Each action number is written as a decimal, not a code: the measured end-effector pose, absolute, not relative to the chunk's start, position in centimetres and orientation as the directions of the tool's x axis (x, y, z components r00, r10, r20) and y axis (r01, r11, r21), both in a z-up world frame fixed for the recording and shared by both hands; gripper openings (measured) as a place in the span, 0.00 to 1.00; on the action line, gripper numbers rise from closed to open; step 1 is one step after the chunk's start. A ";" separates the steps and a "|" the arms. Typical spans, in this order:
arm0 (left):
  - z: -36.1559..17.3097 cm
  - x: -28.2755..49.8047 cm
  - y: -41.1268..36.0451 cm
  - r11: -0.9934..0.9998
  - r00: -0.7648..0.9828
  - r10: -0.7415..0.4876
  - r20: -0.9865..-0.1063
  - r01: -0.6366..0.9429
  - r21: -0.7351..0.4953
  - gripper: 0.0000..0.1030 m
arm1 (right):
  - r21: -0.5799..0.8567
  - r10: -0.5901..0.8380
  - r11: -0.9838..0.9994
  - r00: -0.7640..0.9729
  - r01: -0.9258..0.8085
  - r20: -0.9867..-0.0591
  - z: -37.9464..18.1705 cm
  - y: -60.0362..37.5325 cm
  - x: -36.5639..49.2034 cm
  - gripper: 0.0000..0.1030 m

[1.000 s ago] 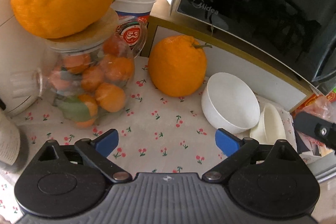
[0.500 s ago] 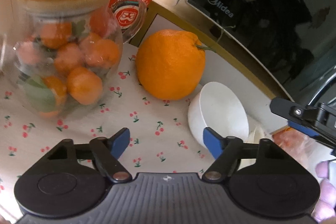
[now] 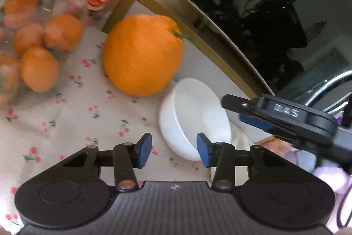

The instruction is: Organize plates and bowls

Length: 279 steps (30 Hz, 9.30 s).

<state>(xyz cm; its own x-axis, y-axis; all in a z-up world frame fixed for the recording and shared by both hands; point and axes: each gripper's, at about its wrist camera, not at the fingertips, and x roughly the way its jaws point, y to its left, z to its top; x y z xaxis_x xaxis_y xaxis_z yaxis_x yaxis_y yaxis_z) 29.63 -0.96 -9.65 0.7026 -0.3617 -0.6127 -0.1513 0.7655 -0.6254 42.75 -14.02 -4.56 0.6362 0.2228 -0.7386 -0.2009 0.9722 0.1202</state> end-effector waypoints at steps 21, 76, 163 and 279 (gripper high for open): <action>-10.2 29.3 -1.8 0.755 0.714 -0.359 -0.601 -0.156 -0.637 0.22 | 0.123 0.197 0.979 0.623 -0.160 -0.757 -6.3 -14.1 43.0 0.09; -0.6 20.5 -0.4 0.830 0.645 -0.470 -0.602 0.090 -0.551 0.18 | 0.150 0.105 0.989 0.722 -0.001 -0.684 3.7 -14.4 26.7 0.11; -7.1 8.4 -11.2 0.839 0.357 -0.524 -0.773 0.371 -0.398 0.54 | 0.351 0.105 0.835 0.504 0.424 -0.857 -8.6 -26.8 9.1 0.23; -8.4 20.8 -13.6 0.923 0.554 -0.380 -0.741 0.280 -0.264 0.10 | 0.694 0.137 0.541 0.764 0.475 -0.630 -12.1 -30.1 15.3 0.11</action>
